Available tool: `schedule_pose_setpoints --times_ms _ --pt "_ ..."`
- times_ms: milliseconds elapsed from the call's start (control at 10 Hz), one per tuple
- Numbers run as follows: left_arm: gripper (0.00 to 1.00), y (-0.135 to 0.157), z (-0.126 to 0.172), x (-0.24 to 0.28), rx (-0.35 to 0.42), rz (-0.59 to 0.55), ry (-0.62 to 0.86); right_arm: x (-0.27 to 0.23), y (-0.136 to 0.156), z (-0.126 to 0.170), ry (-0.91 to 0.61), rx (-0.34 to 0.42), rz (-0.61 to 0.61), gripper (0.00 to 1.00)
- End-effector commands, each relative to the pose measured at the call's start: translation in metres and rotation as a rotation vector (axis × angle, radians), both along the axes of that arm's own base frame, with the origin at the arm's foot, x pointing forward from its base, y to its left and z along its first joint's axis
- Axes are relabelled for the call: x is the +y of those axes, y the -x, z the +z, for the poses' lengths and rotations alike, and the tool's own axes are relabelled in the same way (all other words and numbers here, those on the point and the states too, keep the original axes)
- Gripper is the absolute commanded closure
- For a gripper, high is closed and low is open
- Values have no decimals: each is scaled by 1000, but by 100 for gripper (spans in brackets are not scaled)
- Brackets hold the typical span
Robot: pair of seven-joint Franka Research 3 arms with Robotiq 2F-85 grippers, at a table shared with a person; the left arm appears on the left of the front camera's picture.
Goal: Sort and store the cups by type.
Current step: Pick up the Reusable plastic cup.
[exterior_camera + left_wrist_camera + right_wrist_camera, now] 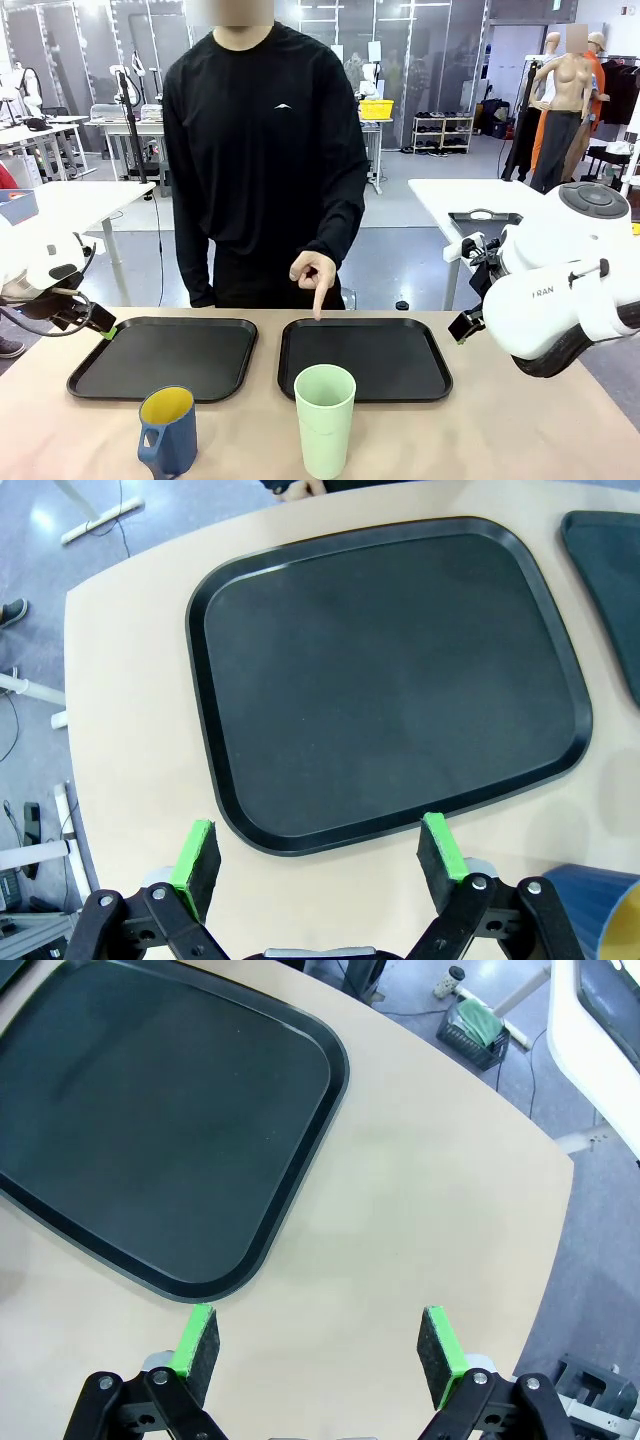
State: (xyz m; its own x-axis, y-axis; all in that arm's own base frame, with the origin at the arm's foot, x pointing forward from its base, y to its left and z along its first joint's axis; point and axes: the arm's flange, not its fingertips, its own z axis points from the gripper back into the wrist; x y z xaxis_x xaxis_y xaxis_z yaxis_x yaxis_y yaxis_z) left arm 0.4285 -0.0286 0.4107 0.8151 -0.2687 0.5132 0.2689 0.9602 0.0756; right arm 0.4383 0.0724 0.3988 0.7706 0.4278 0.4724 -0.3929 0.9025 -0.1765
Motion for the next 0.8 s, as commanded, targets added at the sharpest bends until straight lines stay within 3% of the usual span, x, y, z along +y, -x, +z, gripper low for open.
schedule_pose_setpoints --times_ms 0,700 --pt "0 0 -1 1 4 0 4 -2 0 -2 2 2 -1 0" --pt "0 0 -1 1 4 0 4 -2 0 -2 2 2 -1 0"
